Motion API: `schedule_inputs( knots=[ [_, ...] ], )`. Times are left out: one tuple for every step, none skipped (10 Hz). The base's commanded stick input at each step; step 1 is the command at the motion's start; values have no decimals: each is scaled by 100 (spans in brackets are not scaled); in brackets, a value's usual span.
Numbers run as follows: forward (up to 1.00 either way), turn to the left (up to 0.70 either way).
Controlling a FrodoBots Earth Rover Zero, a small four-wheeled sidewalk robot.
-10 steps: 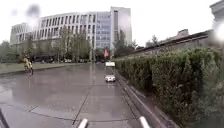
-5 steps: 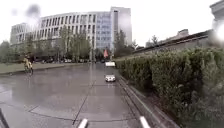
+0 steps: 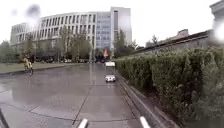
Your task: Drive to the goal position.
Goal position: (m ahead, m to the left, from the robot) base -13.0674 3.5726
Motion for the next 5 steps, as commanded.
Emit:
schedule_inputs(
  knots=[
    [70,28],
    [70,11],
    [5,0],
    [2,0],
    [-18,0]
  ],
)
